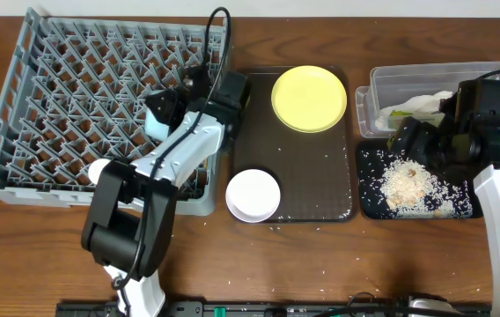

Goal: Sort waste into correct bins and load items into the dishwasher
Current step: 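Carry the blue bowl left and set it upright in the rack, then reach the left gripper to the white-pink bowl and grasp its rim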

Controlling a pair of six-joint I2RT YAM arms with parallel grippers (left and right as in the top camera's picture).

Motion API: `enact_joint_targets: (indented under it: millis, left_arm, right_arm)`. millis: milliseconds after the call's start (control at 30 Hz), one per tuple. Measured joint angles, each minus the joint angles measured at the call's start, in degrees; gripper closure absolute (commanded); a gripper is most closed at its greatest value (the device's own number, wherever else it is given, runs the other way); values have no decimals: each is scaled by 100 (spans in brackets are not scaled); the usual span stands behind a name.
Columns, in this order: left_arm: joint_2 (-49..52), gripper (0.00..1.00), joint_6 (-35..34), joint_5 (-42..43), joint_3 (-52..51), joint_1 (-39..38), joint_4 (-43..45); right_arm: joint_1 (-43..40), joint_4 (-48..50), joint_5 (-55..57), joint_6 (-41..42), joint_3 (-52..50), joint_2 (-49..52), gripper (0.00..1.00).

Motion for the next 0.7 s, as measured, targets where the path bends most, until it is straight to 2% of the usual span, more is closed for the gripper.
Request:
enact_joint_targets:
  millis: [233,367,400,567,700]
  left_arm:
    - [-396,55,-2,1681,-20,-308,-81]
    - [-1399,81,-144,3042,-22,-470,-179]
    - [-1644,92,-247,3414,-22,-479,-258]
    - [-2393,93,-828,5265,7,-503,-1126]
    - [-2271,93,-1215,5998,-59,-796,-1659]
  right_arm:
    - [0,2,0,0,0,0,1]
    - [0,2,0,0,0,0,1]
    - [0,0,0,0,0,0,1]
    - [0,0,-4,0,0,0,1]
    - [0,0,-7,0,0,0,1]
